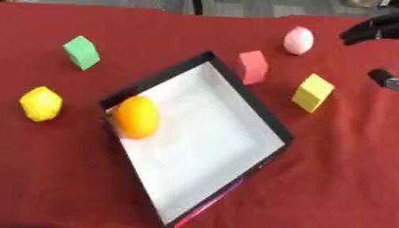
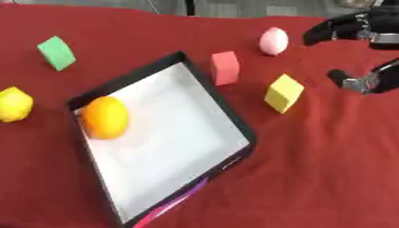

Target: Pick up objects on the table and place them in the box.

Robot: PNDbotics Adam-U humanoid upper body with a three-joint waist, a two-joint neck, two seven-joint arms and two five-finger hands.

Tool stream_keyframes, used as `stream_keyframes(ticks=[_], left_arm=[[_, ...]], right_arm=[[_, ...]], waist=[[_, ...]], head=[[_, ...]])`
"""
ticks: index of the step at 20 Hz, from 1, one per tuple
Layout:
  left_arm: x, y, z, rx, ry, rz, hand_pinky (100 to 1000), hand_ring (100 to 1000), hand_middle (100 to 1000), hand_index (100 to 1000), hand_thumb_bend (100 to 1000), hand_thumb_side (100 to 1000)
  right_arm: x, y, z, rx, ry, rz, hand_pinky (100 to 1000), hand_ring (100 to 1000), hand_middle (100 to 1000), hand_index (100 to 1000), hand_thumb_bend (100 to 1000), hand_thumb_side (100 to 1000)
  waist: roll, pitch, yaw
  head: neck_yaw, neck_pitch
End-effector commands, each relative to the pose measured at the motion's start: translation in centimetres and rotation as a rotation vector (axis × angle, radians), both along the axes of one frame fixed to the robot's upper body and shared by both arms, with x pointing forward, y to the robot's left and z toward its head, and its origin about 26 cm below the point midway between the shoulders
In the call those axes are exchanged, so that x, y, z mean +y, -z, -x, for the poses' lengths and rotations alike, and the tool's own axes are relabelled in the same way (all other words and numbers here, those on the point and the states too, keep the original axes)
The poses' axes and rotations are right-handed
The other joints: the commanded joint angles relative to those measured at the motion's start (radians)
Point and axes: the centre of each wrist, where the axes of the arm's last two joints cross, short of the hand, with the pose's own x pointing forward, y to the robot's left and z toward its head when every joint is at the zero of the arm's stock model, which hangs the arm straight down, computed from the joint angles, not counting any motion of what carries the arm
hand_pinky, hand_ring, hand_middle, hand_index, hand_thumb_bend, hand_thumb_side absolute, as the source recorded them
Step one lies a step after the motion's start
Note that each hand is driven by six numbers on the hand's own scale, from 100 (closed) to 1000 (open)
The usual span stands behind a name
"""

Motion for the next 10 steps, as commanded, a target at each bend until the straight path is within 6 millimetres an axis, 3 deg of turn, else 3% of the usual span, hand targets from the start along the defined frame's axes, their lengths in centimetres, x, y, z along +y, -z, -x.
stream_keyframes(ticks=[1, 3, 4, 7, 8, 10], left_arm=[[0.4, -1.1, 0.1, -0.029, -0.001, -0.032, 647, 833, 734, 785, 297, 679], [0.4, -1.2, 0.1, -0.029, 0.001, -0.033, 646, 833, 734, 785, 296, 680], [0.3, -1.2, 0.1, -0.028, 0.003, -0.033, 646, 833, 734, 786, 295, 681], [0.3, -1.2, 0.1, -0.027, 0.005, -0.034, 646, 833, 734, 785, 295, 681], [0.3, -1.2, 0.1, -0.029, 0.006, -0.034, 647, 833, 734, 785, 296, 680], [0.2, -1.3, 0.1, -0.034, 0.007, -0.032, 647, 833, 733, 785, 296, 680]], right_arm=[[-0.5, -1.0, -0.3, -0.013, -0.029, 0.08, 938, 928, 939, 945, 100, 462], [-0.4, -1.0, -0.6, -0.013, -0.055, 0.095, 940, 929, 937, 938, 120, 479], [-0.3, -1.1, -0.8, -0.015, -0.069, 0.103, 939, 933, 936, 937, 204, 506], [-0.1, -1.4, -1.2, -0.021, -0.091, 0.124, 939, 934, 936, 937, 212, 511], [0.1, -1.4, -1.2, -0.021, -0.1, 0.141, 949, 952, 928, 944, 457, 570], [0.6, -1.4, -1.4, -0.022, -0.122, 0.2, 961, 960, 928, 951, 455, 574]], waist=[[0.001, -0.016, 0.002], [0.001, -0.015, 0.003], [0.001, -0.014, 0.004], [0.001, -0.013, 0.004], [0.0, -0.012, 0.006], [-0.002, -0.009, 0.011]], head=[[-0.006, -0.014], [-0.008, -0.014], [-0.008, -0.014], [-0.008, -0.014], [-0.01, -0.015], [-0.012, -0.016]])
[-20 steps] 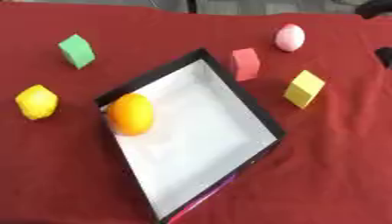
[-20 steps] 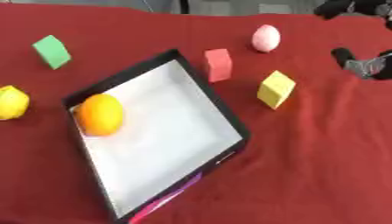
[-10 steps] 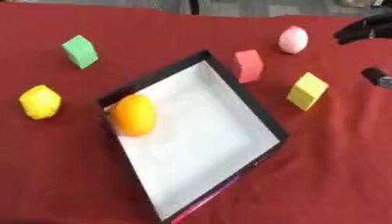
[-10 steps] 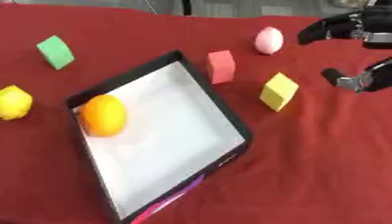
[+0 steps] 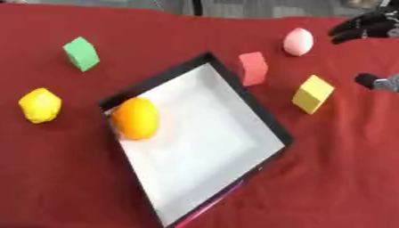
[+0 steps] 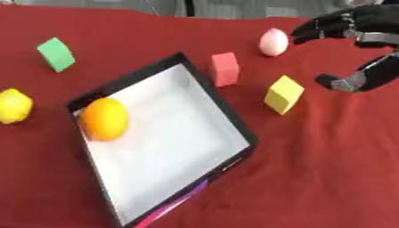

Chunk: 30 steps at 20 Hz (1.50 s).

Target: Pick up objects on the table and place them in the box.

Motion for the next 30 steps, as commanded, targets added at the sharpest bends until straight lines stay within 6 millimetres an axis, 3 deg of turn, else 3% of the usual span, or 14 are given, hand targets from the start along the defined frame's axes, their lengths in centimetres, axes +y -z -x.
stream_keyframes(ticks=[1, 12, 30], left_arm=[[0.4, -1.2, 0.1, -0.031, -0.004, -0.026, 647, 833, 733, 785, 296, 680], [0.3, -1.7, 0.1, -0.045, 0.004, -0.032, 647, 834, 732, 785, 295, 681], [-0.1, -2.3, -0.1, -0.059, 0.023, -0.036, 647, 835, 731, 785, 291, 684]], right_arm=[[0.1, -1.2, 0.1, 0.016, -0.096, 0.245, 962, 961, 929, 952, 455, 573], [0.6, -0.3, -0.1, 0.022, -0.097, 0.367, 988, 973, 925, 957, 449, 538], [0.1, 1.6, -0.7, 0.092, -0.049, 0.423, 974, 967, 903, 923, 453, 504]], waist=[[-0.002, -0.014, 0.004], [-0.013, 0.0, 0.017], [-0.024, 0.021, 0.038]], head=[[-0.005, -0.014], [-0.016, 0.001], [-0.029, -0.002]])
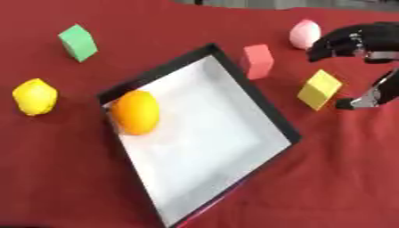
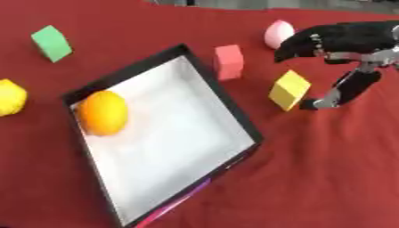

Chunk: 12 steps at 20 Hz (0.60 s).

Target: Pick up objects on the table and place them in the box.

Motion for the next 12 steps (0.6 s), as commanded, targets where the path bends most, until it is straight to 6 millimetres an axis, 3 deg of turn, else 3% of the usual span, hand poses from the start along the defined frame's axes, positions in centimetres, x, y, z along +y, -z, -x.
stream_keyframes(ticks=[1, 12], left_arm=[[0.2, -1.3, 0.2, -0.038, 0.004, -0.023, 647, 835, 731, 785, 291, 684], [0.1, -1.5, 0.1, -0.043, 0.012, -0.025, 647, 836, 731, 785, 289, 686]], right_arm=[[-0.6, -1.0, 0.3, 0.092, -0.1, 0.283, 974, 967, 903, 920, 453, 506], [-1.8, -0.9, 0.0, 0.079, -0.046, 0.285, 967, 970, 907, 918, 453, 561]], waist=[[0.0, -0.015, 0.002], [-0.005, -0.003, 0.011]], head=[[-0.001, -0.003], [-0.007, -0.008]])
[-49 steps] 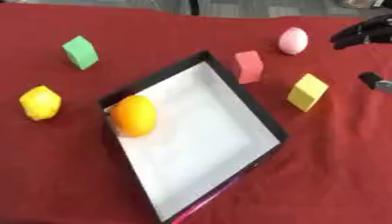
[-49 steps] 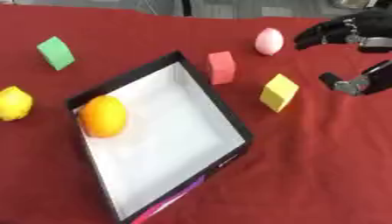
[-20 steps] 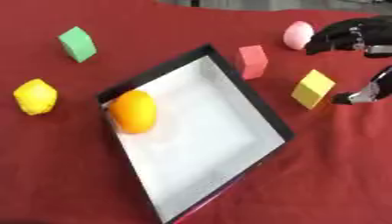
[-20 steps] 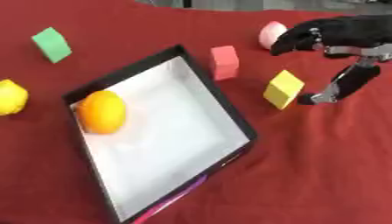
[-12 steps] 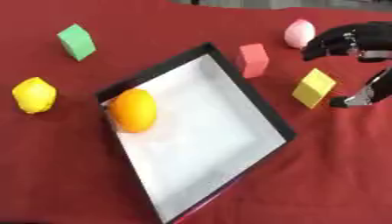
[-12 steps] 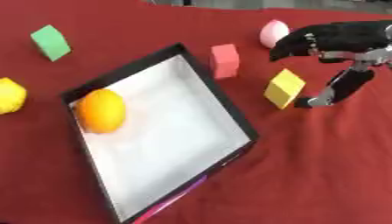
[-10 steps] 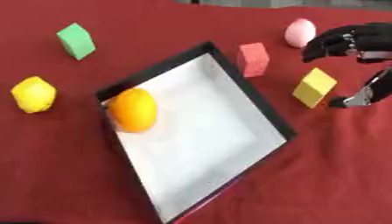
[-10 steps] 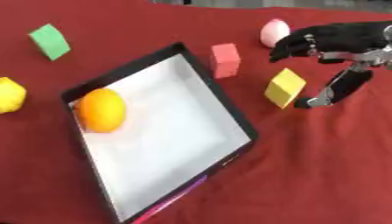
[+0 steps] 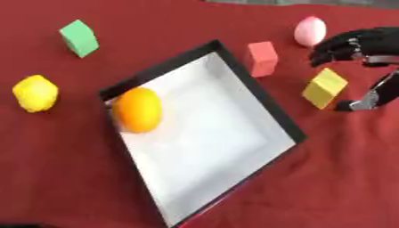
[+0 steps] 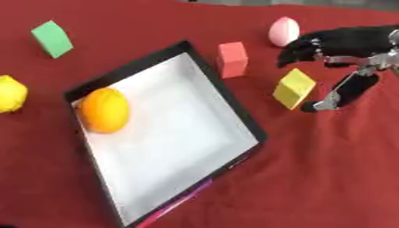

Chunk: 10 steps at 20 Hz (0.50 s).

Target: Pick up objects on the table and place them in the box.

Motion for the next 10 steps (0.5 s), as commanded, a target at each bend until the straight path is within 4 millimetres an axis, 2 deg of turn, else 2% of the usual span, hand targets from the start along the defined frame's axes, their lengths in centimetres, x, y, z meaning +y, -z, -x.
stream_keyframes(ticks=[1, 6, 7, 8, 10], left_arm=[[0.35, -1.32, 0.23, -0.038, -0.002, -0.023, 647, 836, 731, 785, 289, 687], [0.38, -1.37, 0.23, -0.039, -0.004, -0.024, 648, 837, 732, 785, 287, 688], [0.38, -1.39, 0.23, -0.039, -0.004, -0.024, 648, 837, 732, 785, 286, 688], [0.38, -1.4, 0.23, -0.04, -0.004, -0.024, 648, 837, 732, 785, 286, 688], [0.38, -1.41, 0.23, -0.039, -0.003, -0.025, 648, 837, 732, 785, 286, 689]], right_arm=[[-0.91, -1.41, 0.28, 0.081, -0.091, 0.258, 967, 971, 908, 919, 453, 564], [-1.24, -1.2, 0.22, 0.073, -0.077, 0.262, 967, 972, 907, 915, 453, 576], [-1.32, -1.13, 0.27, 0.072, -0.075, 0.262, 967, 971, 905, 913, 480, 573], [-1.4, -1.06, 0.36, 0.072, -0.075, 0.262, 966, 971, 905, 913, 453, 578], [-1.53, -0.94, 0.58, 0.07, -0.076, 0.259, 966, 968, 898, 905, 454, 582]], waist=[[0.001, -0.015, 0.002], [-0.001, -0.014, 0.002], [-0.001, -0.013, 0.002], [-0.001, -0.013, 0.002], [-0.001, -0.012, 0.002]], head=[[-0.006, -0.008], [-0.005, -0.009], [-0.004, -0.009], [-0.004, -0.009], [-0.004, -0.009]])
